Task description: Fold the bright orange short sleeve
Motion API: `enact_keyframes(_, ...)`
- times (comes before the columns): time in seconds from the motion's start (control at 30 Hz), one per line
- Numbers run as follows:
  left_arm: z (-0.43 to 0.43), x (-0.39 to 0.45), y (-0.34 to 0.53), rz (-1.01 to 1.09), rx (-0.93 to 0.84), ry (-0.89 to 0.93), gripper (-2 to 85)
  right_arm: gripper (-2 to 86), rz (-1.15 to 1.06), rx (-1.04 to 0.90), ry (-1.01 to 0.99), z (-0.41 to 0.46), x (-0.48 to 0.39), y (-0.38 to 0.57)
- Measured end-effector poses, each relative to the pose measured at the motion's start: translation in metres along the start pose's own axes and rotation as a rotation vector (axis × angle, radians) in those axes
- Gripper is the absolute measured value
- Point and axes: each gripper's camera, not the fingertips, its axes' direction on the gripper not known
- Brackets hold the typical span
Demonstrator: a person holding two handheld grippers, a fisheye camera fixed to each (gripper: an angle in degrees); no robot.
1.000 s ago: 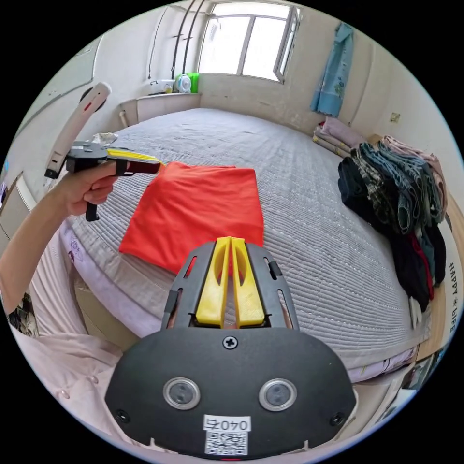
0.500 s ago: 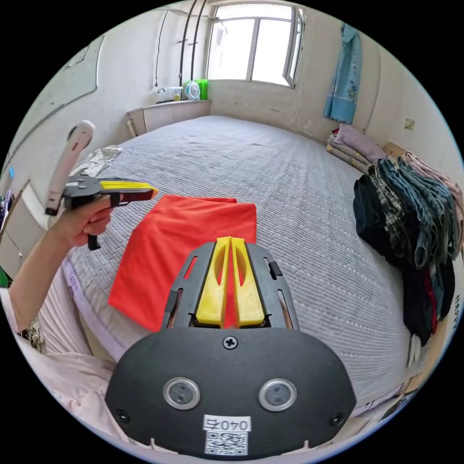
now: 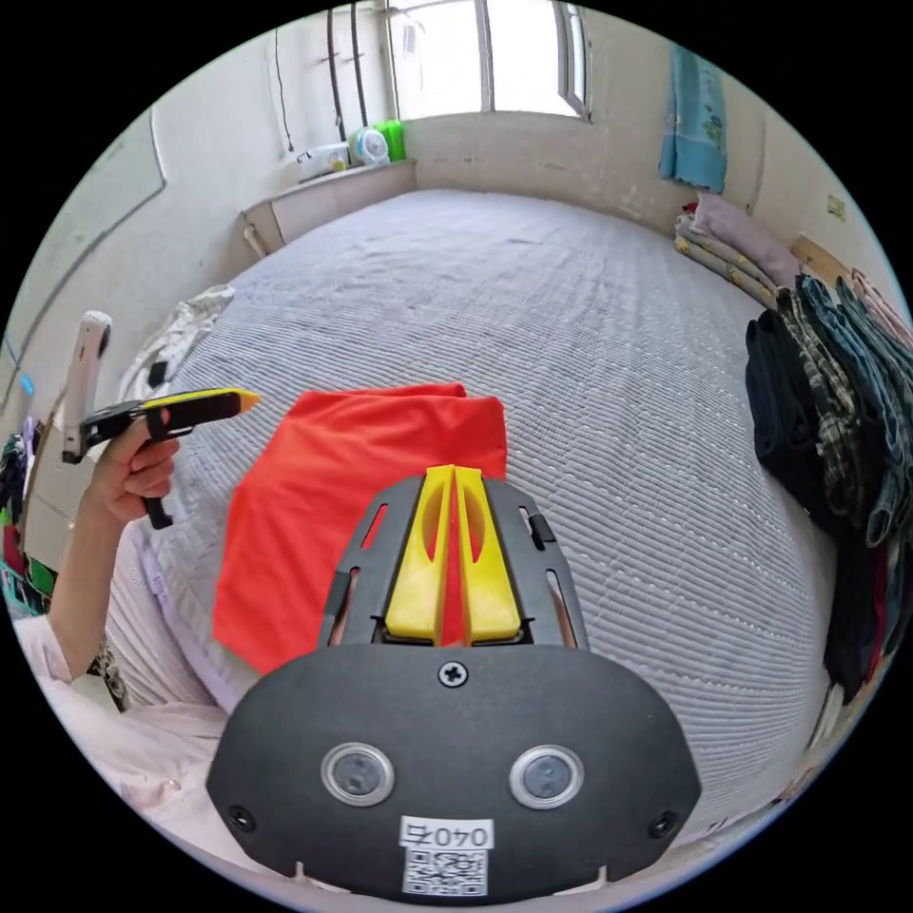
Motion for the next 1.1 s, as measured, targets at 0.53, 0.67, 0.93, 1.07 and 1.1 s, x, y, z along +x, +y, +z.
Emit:
enact_keyframes(0.53, 0.022, -0.105, -0.022, -0.133, -0.209, 0.366, 6.6, 12.7, -0.491, 0.137, 0.236, -0.027, -0.230, 0.183)
enact_keyframes(0.67, 0.023, -0.134, -0.024, -0.197, -0.206, 0.499, 7.3, 11.2, -0.495, 0.125, 0.409, -0.005, -0.237, 0.192)
enact_keyframes(0.93, 0.037, -0.138, -0.022, -0.226, -0.236, 0.654, 5.0, 9.7, -0.520, 0.141, 0.508, -0.001, -0.230, 0.203)
enact_keyframes(1.07, 0.041, -0.136, -0.016, -0.275, -0.236, 0.613, -0.4, 4.0, -0.549, 0.106, 0.537, 0.003, -0.217, 0.197)
enact_keyframes(1.1, 0.038, -0.136, -0.014, -0.283, -0.224, 0.617, -0.9, 3.6, -0.558, 0.092, 0.560, 0.005, -0.217, 0.195)
